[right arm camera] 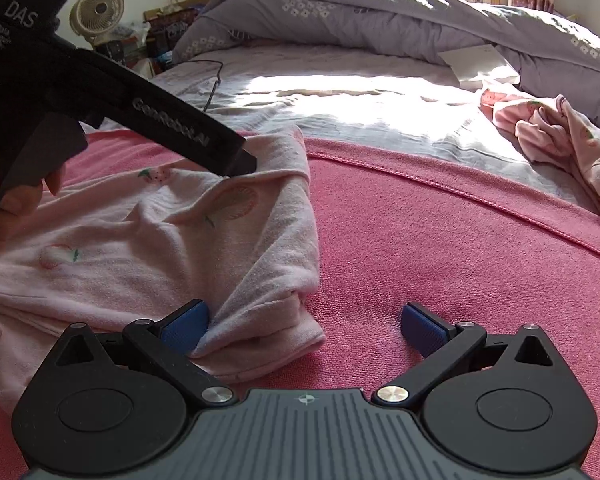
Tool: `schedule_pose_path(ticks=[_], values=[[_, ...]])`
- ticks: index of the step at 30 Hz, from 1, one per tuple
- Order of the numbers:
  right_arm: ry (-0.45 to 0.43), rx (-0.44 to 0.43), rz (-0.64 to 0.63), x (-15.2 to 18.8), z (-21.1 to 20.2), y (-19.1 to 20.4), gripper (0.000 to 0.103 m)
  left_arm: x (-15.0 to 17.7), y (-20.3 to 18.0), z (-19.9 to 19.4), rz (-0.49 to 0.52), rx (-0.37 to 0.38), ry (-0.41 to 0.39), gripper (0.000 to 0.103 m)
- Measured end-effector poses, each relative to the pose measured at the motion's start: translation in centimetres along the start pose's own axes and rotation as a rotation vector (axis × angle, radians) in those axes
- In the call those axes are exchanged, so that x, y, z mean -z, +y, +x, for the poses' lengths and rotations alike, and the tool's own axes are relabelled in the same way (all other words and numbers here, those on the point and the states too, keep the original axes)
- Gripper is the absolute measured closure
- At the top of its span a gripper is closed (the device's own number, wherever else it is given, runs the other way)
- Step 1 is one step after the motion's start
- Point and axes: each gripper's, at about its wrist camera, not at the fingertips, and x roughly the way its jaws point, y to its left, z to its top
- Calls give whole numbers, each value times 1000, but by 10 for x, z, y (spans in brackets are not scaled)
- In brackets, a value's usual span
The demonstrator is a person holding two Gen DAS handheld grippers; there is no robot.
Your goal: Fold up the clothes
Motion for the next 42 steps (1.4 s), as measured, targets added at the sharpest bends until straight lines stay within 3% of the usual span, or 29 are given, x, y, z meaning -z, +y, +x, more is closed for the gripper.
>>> schedule_pose_path(ticks=[2, 4, 6, 8, 9, 13, 16, 18, 22, 25, 26, 27, 34, 42], values=[[49, -12, 11, -8, 1, -3, 5, -4, -2, 10, -27, -27, -16, 0], [83, -37, 25, -11, -4, -8, 17, -10, 4, 16, -83, -32, -18, 0], [141, -112, 90, -14, -11, -18, 50, -16, 10, 21, -117, -26, -11, 0], [200, -190, 158, -16, -18, -27, 69, -20, 14, 25, -122, -11, 2, 0], [236, -231, 186, -17, -20, -34, 71, -22, 16, 25, -124, -2, 11, 0], [323, -436, 344, -22, -17, -81, 66, -25, 26, 15, -117, 29, 12, 1], [310, -553, 459, -33, -1, -119, 52, -25, 31, 15, -145, 49, 19, 1], [310, -612, 456, -50, 19, -130, 46, -24, 34, 15, -165, 63, 25, 1], [355, -653, 336, -78, 71, -110, 46, -22, 42, 22, -267, 109, 52, 2], [344, -690, 408, -80, 98, -109, 57, -21, 44, 30, -289, 88, 79, 1], [352, -701, 465, -79, 106, -111, 77, -20, 43, 32, -287, 81, 83, 0], [375, -685, 464, -77, 109, -111, 89, -20, 42, 34, -285, 74, 86, 0], [504, -725, 609, -60, 102, -122, 91, -21, 39, 43, -287, 48, 91, 0], [568, -776, 556, -62, 89, -124, 90, -21, 31, 45, -259, 51, 85, 0]])
